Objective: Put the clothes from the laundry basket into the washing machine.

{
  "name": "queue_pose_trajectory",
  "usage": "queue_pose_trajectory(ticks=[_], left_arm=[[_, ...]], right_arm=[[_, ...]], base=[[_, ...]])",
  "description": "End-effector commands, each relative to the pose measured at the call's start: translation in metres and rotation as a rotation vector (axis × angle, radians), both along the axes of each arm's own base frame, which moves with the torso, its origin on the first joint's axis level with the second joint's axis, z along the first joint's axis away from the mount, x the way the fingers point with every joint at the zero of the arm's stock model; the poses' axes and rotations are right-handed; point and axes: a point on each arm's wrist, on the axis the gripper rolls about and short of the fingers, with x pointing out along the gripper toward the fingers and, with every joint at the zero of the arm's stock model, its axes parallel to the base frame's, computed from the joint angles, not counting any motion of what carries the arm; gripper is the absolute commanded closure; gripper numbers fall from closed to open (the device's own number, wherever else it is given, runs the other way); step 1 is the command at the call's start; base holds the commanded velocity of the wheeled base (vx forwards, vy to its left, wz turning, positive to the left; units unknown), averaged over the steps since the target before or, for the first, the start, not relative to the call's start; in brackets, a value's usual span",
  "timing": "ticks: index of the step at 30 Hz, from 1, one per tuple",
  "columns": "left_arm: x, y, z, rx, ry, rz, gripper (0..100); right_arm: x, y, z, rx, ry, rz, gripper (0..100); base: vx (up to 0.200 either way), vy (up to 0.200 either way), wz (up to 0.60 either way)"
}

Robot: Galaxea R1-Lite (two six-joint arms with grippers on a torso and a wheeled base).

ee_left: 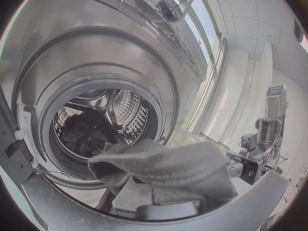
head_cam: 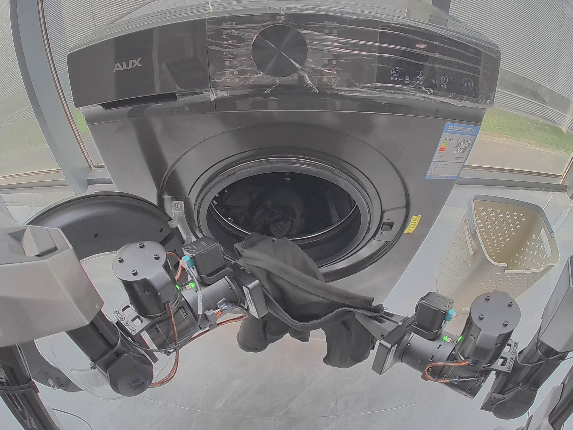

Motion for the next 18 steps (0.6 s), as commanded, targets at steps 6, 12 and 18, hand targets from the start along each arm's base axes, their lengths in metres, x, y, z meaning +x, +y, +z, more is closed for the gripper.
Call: queue_pose_trajectory(ticks=[6, 12, 18], left_arm=[[-0.012, 0.008, 0.023, -0.047, -0.046, 0.003, 100], [-0.037, 0.027, 0.035, -0.058, -0.054, 0.060, 100], [-0.053, 0.043, 0.037, -0.058, -0.042, 0.098, 100]], right_arm=[[-0.010, 0.002, -0.017, -0.063, 0.058, 0.040, 0], [-0.047, -0.013, -0.035, -0.173, 0.153, 0.134, 0], [-0.032, -0.014, -0.022, -0.110, 0.104, 0.063, 0]], base=[[0.000, 0.000, 0.00], [0.000, 0.000, 0.00], [0.000, 0.000, 0.00]])
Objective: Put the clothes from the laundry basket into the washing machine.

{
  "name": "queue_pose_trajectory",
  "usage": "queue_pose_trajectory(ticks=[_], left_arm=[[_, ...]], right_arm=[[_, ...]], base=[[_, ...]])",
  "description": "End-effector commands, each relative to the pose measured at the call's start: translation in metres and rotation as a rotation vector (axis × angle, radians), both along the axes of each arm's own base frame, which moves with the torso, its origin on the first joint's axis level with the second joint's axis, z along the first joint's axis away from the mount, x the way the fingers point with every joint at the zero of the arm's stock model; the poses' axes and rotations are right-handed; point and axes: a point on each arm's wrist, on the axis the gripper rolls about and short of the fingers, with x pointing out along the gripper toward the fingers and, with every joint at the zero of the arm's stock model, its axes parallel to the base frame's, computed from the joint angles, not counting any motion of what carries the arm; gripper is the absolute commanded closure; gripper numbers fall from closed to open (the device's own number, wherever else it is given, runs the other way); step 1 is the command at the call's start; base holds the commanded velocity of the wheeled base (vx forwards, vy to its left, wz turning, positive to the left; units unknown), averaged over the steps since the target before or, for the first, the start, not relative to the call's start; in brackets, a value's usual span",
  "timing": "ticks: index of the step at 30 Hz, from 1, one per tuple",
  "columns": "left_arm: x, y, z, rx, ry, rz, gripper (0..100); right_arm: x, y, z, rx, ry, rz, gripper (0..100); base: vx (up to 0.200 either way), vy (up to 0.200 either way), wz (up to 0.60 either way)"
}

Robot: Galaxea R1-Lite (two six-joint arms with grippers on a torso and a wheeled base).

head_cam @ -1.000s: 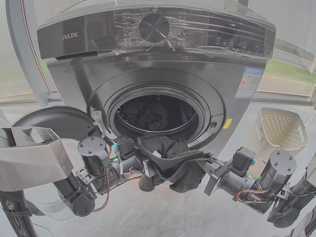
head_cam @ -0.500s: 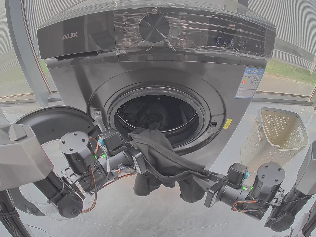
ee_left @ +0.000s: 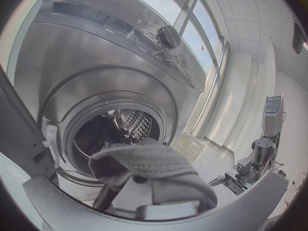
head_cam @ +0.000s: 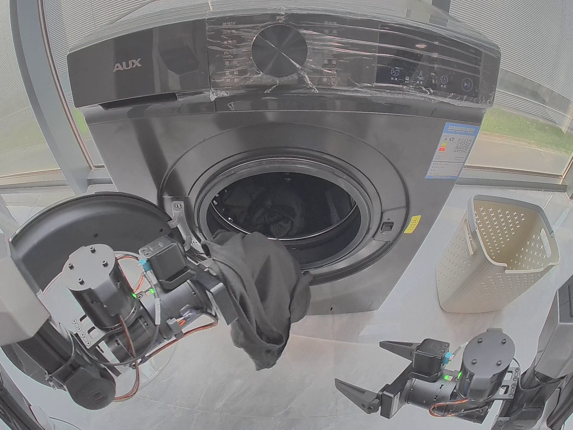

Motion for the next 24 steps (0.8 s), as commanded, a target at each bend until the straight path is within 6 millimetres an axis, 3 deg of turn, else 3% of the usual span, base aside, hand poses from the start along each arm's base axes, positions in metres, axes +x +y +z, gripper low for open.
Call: queue_pose_trajectory(ticks=[1, 5, 11, 14, 20, 24], left_arm=[[-0.014, 0.019, 0.016, -0.035, -0.034, 0.062, 100], [-0.013, 0.025, 0.014, -0.023, -0.035, 0.113, 100], [-0.014, 0.034, 0.008, 0.001, -0.013, 0.143, 100], [-0.013, 0.035, 0.007, -0.001, -0.006, 0.146, 100], [-0.011, 0.033, 0.003, 0.012, 0.006, 0.146, 100], [-0.009, 0.032, -0.003, 0.036, 0.020, 0.147, 100]], right_arm=[[0.010, -0.004, 0.010, 0.045, -0.039, -0.057, 0], [0.021, -0.016, 0.019, 0.076, -0.069, -0.130, 0], [0.036, -0.033, 0.017, 0.069, -0.058, -0.226, 0], [0.035, -0.033, 0.015, 0.067, -0.046, -0.225, 0], [0.038, -0.031, 0.015, 0.074, -0.052, -0.225, 0], [0.038, -0.031, 0.015, 0.074, -0.050, -0.225, 0]], base=[[0.000, 0.000, 0.00], [0.000, 0.000, 0.00], [0.000, 0.000, 0.00], [0.000, 0.000, 0.00], [0.200, 0.000, 0.00], [0.000, 0.000, 0.00]])
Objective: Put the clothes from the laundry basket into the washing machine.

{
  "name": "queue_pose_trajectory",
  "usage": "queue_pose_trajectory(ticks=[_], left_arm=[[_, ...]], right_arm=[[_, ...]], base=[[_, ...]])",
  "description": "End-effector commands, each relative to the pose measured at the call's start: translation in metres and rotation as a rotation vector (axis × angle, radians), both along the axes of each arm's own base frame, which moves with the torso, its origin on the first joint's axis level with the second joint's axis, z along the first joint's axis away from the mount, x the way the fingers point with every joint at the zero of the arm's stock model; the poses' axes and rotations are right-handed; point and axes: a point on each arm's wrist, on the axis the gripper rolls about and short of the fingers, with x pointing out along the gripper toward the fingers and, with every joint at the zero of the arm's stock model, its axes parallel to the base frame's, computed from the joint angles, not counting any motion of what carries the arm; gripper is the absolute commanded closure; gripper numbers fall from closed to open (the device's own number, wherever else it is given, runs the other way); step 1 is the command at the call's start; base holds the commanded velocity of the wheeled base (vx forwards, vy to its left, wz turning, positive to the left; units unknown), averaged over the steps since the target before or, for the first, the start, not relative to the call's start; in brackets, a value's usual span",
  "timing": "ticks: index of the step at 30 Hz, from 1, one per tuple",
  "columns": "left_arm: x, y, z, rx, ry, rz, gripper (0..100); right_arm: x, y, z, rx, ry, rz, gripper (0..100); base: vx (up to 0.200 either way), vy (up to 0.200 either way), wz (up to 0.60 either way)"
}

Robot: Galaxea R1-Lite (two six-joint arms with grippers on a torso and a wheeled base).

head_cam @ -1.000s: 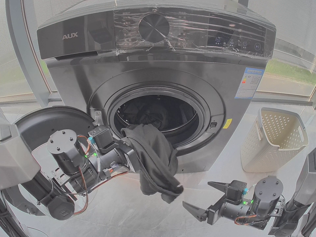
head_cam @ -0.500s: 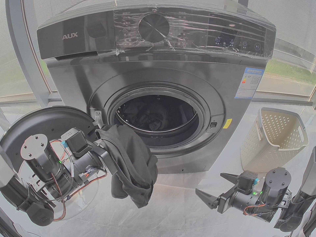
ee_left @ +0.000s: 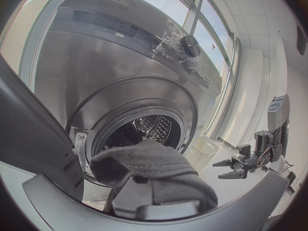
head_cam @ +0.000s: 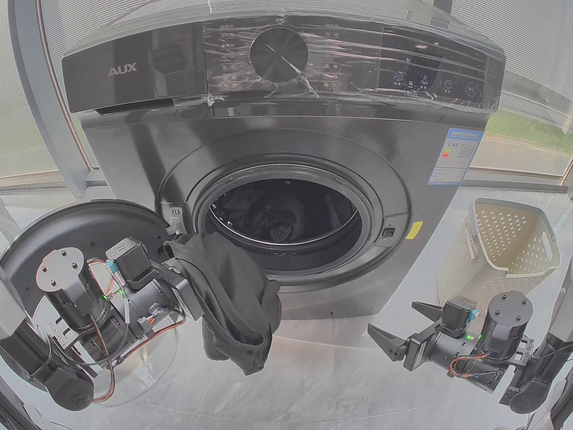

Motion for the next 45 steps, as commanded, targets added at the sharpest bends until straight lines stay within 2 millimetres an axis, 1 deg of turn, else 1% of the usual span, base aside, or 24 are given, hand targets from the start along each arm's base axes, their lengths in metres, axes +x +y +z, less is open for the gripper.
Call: queue_pose_trajectory(ticks=[1, 5, 11, 15, 19, 24, 27, 30, 33, 34, 35, 36, 38, 39, 41, 42, 43, 44, 45], left_arm=[[0.002, -0.001, -0.006, 0.015, 0.019, 0.000, 100], [0.001, -0.002, -0.007, 0.018, 0.022, -0.005, 100], [0.003, -0.002, -0.010, 0.025, 0.036, -0.004, 100], [0.005, -0.006, -0.015, 0.035, 0.051, -0.010, 100], [0.004, -0.005, -0.014, 0.034, 0.049, -0.010, 100], [0.006, -0.007, -0.019, 0.042, 0.065, -0.007, 100], [0.003, -0.013, -0.017, 0.039, 0.053, -0.025, 100], [0.001, -0.025, -0.016, 0.034, 0.048, -0.037, 100], [0.015, -0.039, -0.031, 0.059, 0.076, -0.042, 100], [0.018, -0.042, -0.032, 0.057, 0.075, -0.049, 100], [0.019, -0.043, -0.033, 0.057, 0.075, -0.053, 100], [0.024, -0.049, -0.037, 0.057, 0.083, -0.069, 100], [0.028, -0.059, -0.046, 0.060, 0.106, -0.120, 100], [0.029, -0.061, -0.047, 0.061, 0.108, -0.125, 100], [0.047, -0.074, -0.064, 0.079, 0.116, -0.114, 100], [0.049, -0.075, -0.065, 0.080, 0.114, -0.112, 100], [0.059, -0.079, -0.073, 0.081, 0.120, -0.097, 100], [0.061, -0.079, -0.073, 0.081, 0.120, -0.092, 100], [0.073, -0.080, -0.076, 0.074, 0.112, -0.066, 100]], right_arm=[[0.000, 0.001, -0.001, -0.002, 0.003, 0.001, 0], [0.000, 0.001, -0.002, 0.000, 0.009, 0.003, 0], [-0.001, 0.002, -0.002, 0.003, 0.013, 0.009, 0], [-0.001, 0.003, -0.002, 0.003, 0.012, 0.011, 0], [-0.002, 0.003, -0.002, 0.002, 0.014, 0.013, 0], [-0.005, 0.008, -0.004, -0.004, 0.019, 0.034, 0], [-0.006, 0.010, -0.005, -0.006, 0.023, 0.043, 0], [-0.007, 0.010, -0.002, 0.005, 0.008, 0.046, 0], [-0.007, 0.010, 0.001, 0.014, -0.002, 0.045, 0], [-0.007, 0.010, 0.002, 0.017, -0.006, 0.045, 0], [-0.007, 0.010, 0.002, 0.016, -0.006, 0.045, 0], [-0.007, 0.010, 0.004, 0.023, -0.014, 0.047, 0], [-0.007, 0.011, 0.005, 0.025, -0.017, 0.050, 0], [-0.007, 0.011, 0.005, 0.024, -0.017, 0.050, 0], [-0.007, 0.011, 0.004, 0.022, -0.015, 0.050, 0], [-0.007, 0.011, 0.004, 0.022, -0.015, 0.050, 0], [-0.007, 0.010, 0.005, 0.023, -0.016, 0.049, 0], [-0.007, 0.010, 0.005, 0.023, -0.016, 0.049, 0], [-0.007, 0.010, 0.005, 0.024, -0.018, 0.049, 0]], base=[[0.000, 0.000, 0.00], [0.000, 0.000, 0.00], [0.200, 0.000, 0.00], [0.000, 0.000, 0.00], [0.000, 0.000, 0.00], [0.000, 0.000, 0.00], [0.000, 0.000, 0.00], [0.000, 0.000, 0.00], [0.000, 0.000, 0.00], [0.000, 0.000, 0.00], [0.000, 0.000, 0.00], [0.000, 0.000, 0.00], [0.000, 0.000, 0.00], [0.000, 0.000, 0.00], [0.000, 0.000, 0.00], [0.000, 0.000, 0.00], [0.000, 0.000, 0.00], [0.000, 0.000, 0.00], [0.000, 0.000, 0.00]])
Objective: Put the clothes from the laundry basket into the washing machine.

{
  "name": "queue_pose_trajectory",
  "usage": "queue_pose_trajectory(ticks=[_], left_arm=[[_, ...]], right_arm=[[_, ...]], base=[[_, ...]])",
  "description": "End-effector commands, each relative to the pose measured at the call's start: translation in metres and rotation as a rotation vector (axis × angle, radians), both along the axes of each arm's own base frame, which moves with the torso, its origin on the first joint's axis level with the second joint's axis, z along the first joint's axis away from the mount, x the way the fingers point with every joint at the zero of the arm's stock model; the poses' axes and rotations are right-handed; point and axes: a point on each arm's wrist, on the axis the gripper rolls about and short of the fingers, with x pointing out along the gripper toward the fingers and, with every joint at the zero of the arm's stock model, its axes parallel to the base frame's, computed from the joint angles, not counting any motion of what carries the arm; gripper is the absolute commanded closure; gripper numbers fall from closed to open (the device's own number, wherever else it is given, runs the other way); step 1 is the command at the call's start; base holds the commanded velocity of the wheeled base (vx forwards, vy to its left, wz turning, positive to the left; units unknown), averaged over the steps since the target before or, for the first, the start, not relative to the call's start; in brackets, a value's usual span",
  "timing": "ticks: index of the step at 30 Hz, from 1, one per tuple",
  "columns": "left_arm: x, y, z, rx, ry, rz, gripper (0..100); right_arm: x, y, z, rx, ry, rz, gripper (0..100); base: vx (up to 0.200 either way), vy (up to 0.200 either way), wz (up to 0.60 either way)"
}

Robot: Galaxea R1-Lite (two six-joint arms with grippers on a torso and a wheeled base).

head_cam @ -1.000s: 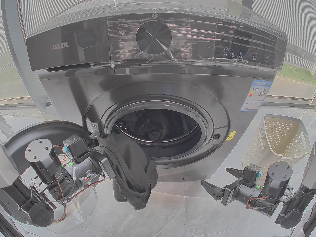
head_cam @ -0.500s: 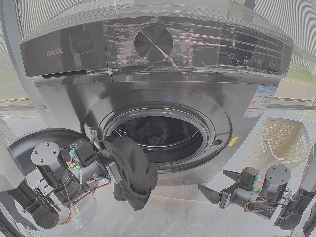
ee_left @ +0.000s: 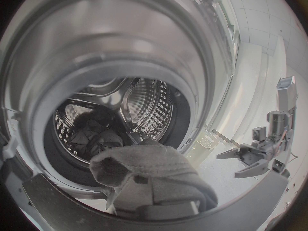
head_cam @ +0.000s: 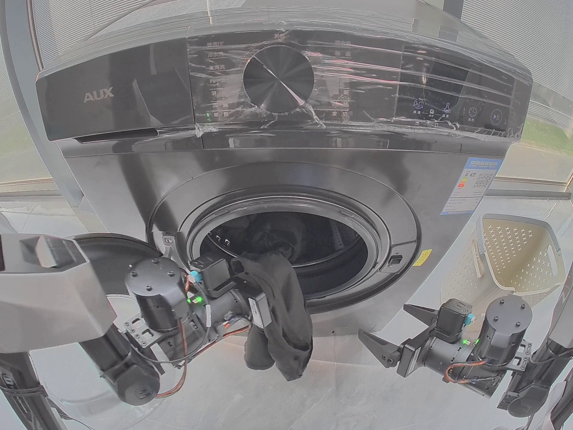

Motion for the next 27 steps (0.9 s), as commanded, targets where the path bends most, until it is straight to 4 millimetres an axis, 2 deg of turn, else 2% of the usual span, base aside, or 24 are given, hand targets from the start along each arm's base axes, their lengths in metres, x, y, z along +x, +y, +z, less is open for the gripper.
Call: queue_pose_trajectory(ticks=[1, 7, 13, 15, 27], left_arm=[[0.040, -0.019, -0.035, 0.023, 0.029, 0.043, 100], [0.069, -0.037, -0.049, 0.012, 0.008, 0.118, 100], [0.102, -0.050, -0.041, -0.017, -0.031, 0.158, 100], [0.107, -0.052, -0.041, -0.017, -0.035, 0.163, 100], [0.159, -0.080, -0.062, 0.017, -0.032, 0.182, 100]], right_arm=[[-0.001, 0.000, 0.001, 0.004, -0.006, 0.001, 0], [-0.003, 0.002, 0.001, 0.004, -0.004, 0.014, 0], [-0.003, 0.003, 0.000, 0.002, -0.001, 0.017, 0], [-0.003, 0.003, 0.000, 0.001, 0.000, 0.017, 0], [-0.003, 0.003, 0.000, 0.001, 0.000, 0.017, 0]], base=[[0.000, 0.000, 0.00], [0.000, 0.000, 0.00], [0.000, 0.000, 0.00], [0.000, 0.000, 0.00], [0.000, 0.000, 0.00]])
